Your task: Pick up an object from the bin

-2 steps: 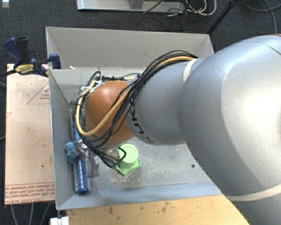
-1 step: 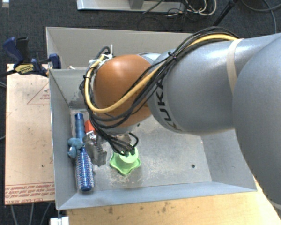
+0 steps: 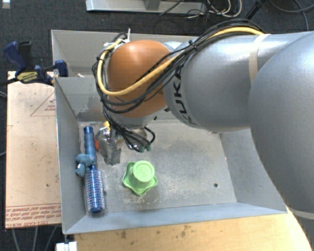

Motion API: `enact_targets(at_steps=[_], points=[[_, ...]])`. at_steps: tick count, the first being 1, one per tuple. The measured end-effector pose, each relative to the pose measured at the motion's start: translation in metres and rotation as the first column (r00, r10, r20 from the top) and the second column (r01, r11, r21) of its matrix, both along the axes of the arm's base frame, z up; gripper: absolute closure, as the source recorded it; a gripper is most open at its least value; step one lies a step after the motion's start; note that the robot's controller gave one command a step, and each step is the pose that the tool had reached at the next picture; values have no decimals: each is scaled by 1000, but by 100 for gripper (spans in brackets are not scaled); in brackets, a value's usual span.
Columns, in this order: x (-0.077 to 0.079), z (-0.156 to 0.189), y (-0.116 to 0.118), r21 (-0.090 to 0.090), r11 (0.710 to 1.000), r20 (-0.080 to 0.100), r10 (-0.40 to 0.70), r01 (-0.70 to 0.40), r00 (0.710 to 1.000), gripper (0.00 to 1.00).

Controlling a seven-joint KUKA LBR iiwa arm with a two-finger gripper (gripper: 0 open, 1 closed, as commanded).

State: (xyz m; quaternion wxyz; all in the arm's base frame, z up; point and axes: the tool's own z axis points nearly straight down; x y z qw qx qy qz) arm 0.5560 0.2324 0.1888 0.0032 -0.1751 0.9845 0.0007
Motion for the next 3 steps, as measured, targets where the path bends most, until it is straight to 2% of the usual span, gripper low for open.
enact_targets(at_steps=[1,2,3], points=[[-2,0,1,0,1000,-4,2,-2,1000,0],[-43,-55,-57,-6,996,-13,-87,87,996,0],[-23,-95,-113,-5,993,-8,-117,117,993,0]])
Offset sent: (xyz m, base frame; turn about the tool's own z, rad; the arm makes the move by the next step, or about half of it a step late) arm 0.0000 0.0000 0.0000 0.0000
